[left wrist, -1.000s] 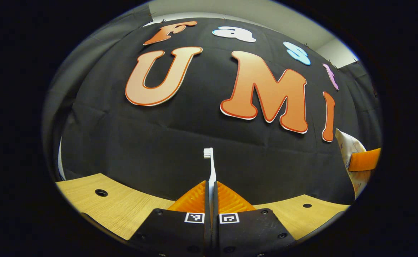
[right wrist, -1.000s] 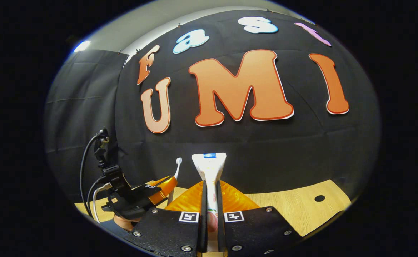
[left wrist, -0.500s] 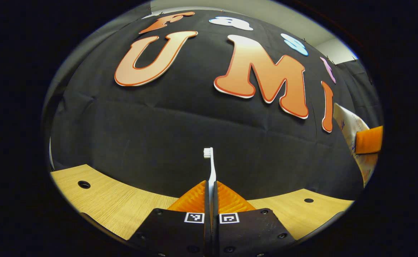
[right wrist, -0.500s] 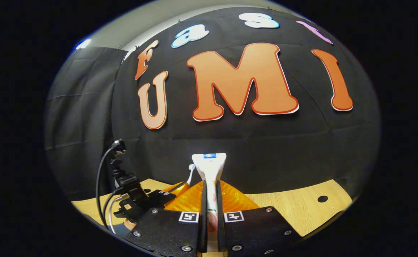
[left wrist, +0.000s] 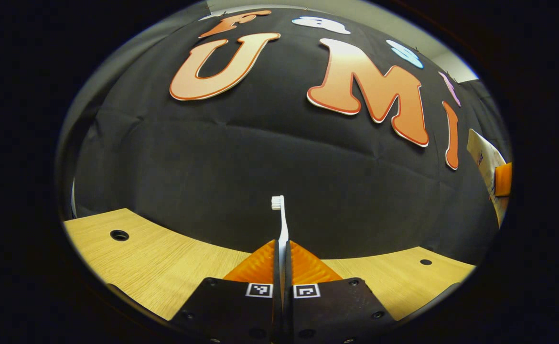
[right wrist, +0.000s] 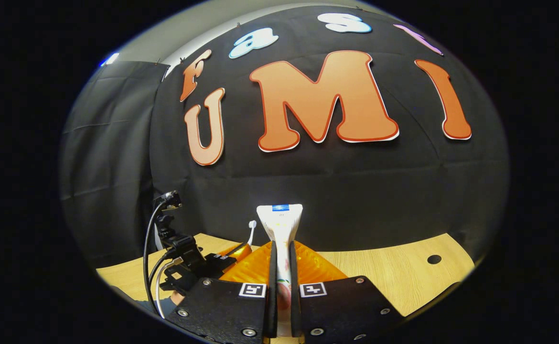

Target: Put the toothbrush and toothpaste on the desktop into the cup, then pick up the cup and place it on the coaster on the desktop.

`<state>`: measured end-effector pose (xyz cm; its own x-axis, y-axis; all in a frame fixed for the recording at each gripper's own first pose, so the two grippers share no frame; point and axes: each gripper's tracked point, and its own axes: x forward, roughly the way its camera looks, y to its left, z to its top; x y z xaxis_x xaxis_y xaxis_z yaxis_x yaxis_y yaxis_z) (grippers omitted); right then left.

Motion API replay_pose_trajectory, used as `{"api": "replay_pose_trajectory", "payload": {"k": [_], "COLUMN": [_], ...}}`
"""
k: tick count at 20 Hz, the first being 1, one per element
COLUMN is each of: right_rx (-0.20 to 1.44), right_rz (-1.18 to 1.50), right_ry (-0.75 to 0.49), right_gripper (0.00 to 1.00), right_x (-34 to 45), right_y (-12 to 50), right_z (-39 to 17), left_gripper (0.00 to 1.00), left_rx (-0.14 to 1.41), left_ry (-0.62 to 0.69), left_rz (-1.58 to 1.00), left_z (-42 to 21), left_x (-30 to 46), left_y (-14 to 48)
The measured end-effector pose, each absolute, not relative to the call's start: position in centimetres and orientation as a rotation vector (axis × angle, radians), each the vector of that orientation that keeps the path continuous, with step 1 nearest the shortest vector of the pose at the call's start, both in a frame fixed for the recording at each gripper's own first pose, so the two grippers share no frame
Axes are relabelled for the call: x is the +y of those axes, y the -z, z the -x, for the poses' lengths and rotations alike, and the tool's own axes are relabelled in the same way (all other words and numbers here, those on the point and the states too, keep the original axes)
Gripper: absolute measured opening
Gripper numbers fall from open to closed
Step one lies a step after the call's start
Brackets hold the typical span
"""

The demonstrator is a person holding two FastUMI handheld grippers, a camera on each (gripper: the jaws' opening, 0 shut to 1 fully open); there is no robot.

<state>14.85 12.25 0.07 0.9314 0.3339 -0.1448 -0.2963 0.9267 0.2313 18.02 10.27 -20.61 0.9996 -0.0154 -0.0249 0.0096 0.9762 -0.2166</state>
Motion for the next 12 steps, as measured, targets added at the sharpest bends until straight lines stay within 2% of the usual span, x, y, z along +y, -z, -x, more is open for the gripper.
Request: {"api": "replay_pose_trajectory", "payload": {"k": [12], "right_rx": [0.192], "right_rz": [-0.208], "right_ry": [-0.308], "right_gripper": [0.12], "right_x": [12.6], "right_y": [-0.6], "right_z": [-12.2], "left_gripper": [0.04], "left_rx": [0.047], "left_ry": [0.029], "left_rz": [0.170], "left_z": [-14.2], "left_x": [9.9], "left_y": [20.0]}}
